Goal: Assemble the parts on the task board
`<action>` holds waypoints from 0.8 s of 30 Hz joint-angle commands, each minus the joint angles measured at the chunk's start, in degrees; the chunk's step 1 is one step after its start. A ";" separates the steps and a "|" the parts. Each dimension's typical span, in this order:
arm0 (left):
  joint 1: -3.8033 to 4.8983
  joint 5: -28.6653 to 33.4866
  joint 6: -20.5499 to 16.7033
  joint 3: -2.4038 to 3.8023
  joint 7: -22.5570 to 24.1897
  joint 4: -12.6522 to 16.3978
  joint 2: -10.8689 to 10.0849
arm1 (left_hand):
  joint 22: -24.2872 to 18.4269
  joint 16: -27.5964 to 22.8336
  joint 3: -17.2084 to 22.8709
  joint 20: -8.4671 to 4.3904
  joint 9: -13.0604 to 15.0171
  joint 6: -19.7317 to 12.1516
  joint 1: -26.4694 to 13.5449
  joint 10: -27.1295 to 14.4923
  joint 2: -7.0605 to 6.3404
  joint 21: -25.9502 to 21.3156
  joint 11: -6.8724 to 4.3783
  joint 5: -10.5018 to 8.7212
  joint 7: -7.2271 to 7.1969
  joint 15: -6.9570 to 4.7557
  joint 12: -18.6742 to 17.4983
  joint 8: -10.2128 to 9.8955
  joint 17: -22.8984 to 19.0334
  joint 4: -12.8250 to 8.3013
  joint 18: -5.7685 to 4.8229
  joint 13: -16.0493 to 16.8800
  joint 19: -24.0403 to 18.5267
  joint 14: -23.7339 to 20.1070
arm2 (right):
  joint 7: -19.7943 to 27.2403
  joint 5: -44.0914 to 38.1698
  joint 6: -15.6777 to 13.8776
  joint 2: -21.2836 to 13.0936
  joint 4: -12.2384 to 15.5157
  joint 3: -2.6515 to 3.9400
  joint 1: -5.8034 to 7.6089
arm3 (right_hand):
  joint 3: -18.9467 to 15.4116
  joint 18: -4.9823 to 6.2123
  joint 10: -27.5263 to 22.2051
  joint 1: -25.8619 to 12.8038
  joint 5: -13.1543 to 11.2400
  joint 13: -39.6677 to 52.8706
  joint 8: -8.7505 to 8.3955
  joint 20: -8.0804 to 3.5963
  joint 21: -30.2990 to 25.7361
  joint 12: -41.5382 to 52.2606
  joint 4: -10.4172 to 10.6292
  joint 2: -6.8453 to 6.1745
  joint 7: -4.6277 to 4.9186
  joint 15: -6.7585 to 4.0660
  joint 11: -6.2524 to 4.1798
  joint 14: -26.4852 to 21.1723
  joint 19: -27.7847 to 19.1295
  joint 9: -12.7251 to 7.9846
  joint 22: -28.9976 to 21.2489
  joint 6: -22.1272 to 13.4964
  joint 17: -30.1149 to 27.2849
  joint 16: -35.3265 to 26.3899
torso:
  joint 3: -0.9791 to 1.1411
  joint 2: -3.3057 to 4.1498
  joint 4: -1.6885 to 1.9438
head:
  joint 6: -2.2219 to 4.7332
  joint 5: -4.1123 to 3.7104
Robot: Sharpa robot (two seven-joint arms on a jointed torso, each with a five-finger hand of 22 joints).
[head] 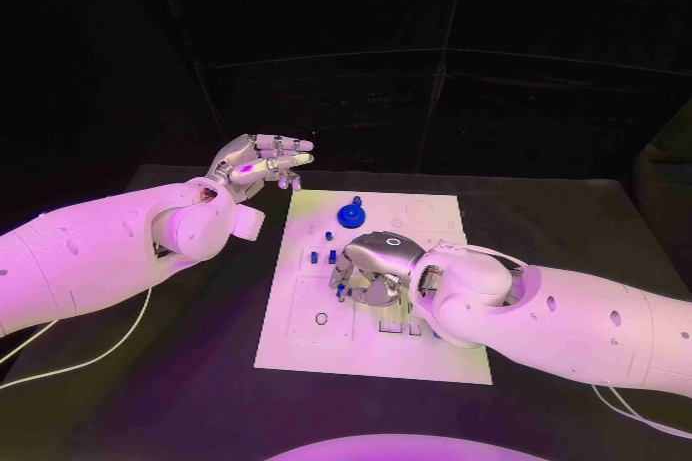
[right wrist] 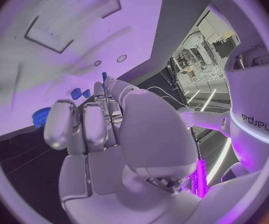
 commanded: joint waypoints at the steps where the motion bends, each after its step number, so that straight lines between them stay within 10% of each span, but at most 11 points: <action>1: 0.09 0.27 0.67 0.04 0.50 0.13 0.07 | -0.09 0.24 -0.05 -0.19 0.04 0.14 0.15 -0.33 -0.06 -0.37 0.05 0.26 0.15 -0.07 0.40 0.30 -0.09 -0.41 0.29 0.07 0.22 0.02 | 0.78 -3.31 1.91 0.47 -0.59 0.01 -0.34 | 0.39 0.45 0.32 -0.82 0.24 0.06 -0.34 -0.08 0.20 -0.19 -0.12 -0.01 0.17 -0.35 0.13 1.80 0.15 0.00 0.01 -0.01 -0.02 0.26 | 0.04 -0.01 0.02 | -0.29 0.33; 24: 0.08 0.27 0.94 0.04 0.11 -0.18 -0.11 | -0.10 0.27 -0.11 -0.17 0.02 0.04 0.00 -0.49 -0.08 -0.39 0.09 0.26 0.19 -0.04 0.48 0.32 -0.11 -0.41 0.28 0.05 0.22 0.02 | -0.04 -9.41 0.11 0.41 -0.64 -0.04 -0.99 | 0.95 0.44 0.56 -1.42 1.09 0.16 -0.27 -0.08 0.27 -0.12 -0.73 -0.04 0.14 -0.37 0.08 1.78 0.15 0.06 0.12 0.16 -0.11 0.33 | 0.05 -0.08 -0.08 | -0.87 0.69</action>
